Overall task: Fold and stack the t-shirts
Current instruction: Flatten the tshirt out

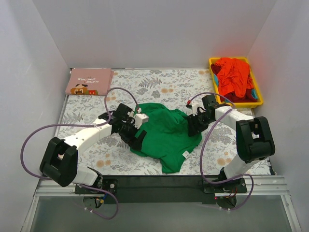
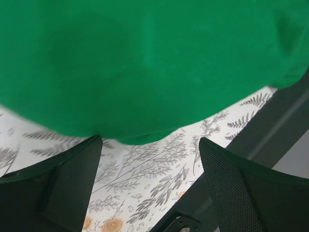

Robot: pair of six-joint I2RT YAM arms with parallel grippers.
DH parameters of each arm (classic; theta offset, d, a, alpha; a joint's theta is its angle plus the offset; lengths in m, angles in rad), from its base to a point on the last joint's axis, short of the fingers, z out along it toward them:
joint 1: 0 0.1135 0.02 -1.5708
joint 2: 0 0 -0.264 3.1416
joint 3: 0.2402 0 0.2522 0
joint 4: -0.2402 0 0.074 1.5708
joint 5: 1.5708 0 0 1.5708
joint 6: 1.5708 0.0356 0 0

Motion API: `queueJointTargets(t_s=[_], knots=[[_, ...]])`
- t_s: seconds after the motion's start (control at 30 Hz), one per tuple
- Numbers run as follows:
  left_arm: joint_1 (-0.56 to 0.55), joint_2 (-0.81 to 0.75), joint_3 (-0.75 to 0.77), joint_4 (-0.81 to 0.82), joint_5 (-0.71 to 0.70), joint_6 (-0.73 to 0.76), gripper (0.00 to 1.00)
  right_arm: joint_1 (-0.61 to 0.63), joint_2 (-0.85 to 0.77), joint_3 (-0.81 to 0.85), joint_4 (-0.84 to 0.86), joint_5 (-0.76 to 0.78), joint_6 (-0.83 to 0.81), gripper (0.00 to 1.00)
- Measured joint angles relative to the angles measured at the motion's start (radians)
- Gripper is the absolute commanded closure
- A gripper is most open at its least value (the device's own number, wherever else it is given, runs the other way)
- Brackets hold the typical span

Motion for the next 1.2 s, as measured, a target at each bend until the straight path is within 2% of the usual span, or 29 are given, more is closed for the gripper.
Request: queueJointTargets(t_s=[0.13, 0.17, 0.23, 0.27, 0.33, 0.37, 0.4, 0.5, 0.53, 0.6, 0.63, 0.7, 0.73, 0.8, 0.83, 0.9, 0.97, 1.1, 1.2], knots=[[-0.134, 0.004, -0.021, 0.052, -0.081, 0.017, 0.16, -0.002, 0.001, 0.0, 0.004, 0.014, 0.005, 0.53], [-0.144, 0.019, -0.021, 0.071, -0.1, 0.023, 0.19, -0.002, 0.002, -0.001, 0.006, 0.021, 0.005, 0.65], [-0.148, 0.06, -0.021, 0.104, -0.143, 0.033, 0.26, -0.005, 0.009, -0.001, 0.01, 0.034, 0.001, 0.79], [-0.149, 0.082, -0.021, 0.118, -0.166, 0.041, 0.38, -0.008, 0.014, -0.001, 0.01, 0.035, 0.004, 0.82], [-0.148, 0.12, -0.021, 0.142, -0.22, 0.06, 0.56, -0.018, 0.022, 0.0, 0.01, 0.025, 0.008, 0.83], [-0.143, 0.134, -0.022, 0.153, -0.245, 0.075, 0.69, -0.021, 0.024, 0.002, 0.008, 0.014, 0.006, 0.84], [-0.136, 0.143, -0.024, 0.167, -0.269, 0.093, 0.86, -0.026, 0.027, 0.003, 0.002, 0.004, 0.006, 0.84], [-0.063, 0.157, -0.019, 0.193, -0.295, 0.159, 0.98, -0.029, 0.038, 0.006, -0.022, -0.042, 0.006, 0.81], [-0.02, 0.173, -0.002, 0.19, -0.293, 0.177, 0.99, -0.029, 0.043, 0.007, -0.031, -0.06, 0.007, 0.76], [0.072, 0.219, 0.05, 0.192, -0.303, 0.213, 0.95, -0.029, 0.051, 0.016, -0.048, -0.098, 0.008, 0.67], [0.109, 0.244, 0.078, 0.194, -0.308, 0.228, 0.88, -0.029, 0.056, 0.027, -0.062, -0.119, 0.007, 0.61], [0.173, 0.279, 0.124, 0.193, -0.317, 0.251, 0.72, -0.03, 0.059, 0.06, -0.08, -0.163, 0.009, 0.54], [0.206, 0.294, 0.159, 0.168, -0.314, 0.253, 0.5, -0.034, 0.057, 0.082, -0.085, -0.195, 0.013, 0.48], [0.237, 0.307, 0.228, 0.114, -0.286, 0.256, 0.29, -0.047, 0.051, 0.109, -0.082, -0.239, 0.023, 0.47], [0.245, 0.304, 0.267, 0.087, -0.256, 0.256, 0.24, -0.059, 0.043, 0.119, -0.082, -0.262, 0.029, 0.47], [0.234, 0.267, 0.325, 0.055, -0.19, 0.246, 0.21, -0.089, 0.024, 0.126, -0.081, -0.296, 0.047, 0.48], [0.167, 0.196, 0.35, 0.05, -0.162, 0.228, 0.21, -0.122, 0.015, 0.131, -0.082, -0.32, 0.061, 0.49], [-0.115, 0.099, 0.366, 0.069, -0.137, 0.164, 0.21, -0.216, 0.026, 0.147, -0.083, -0.361, 0.098, 0.5], [-0.341, 0.165, 0.417, 0.097, -0.14, 0.098, 0.2, -0.304, 0.051, 0.177, -0.082, -0.387, 0.123, 0.51]])
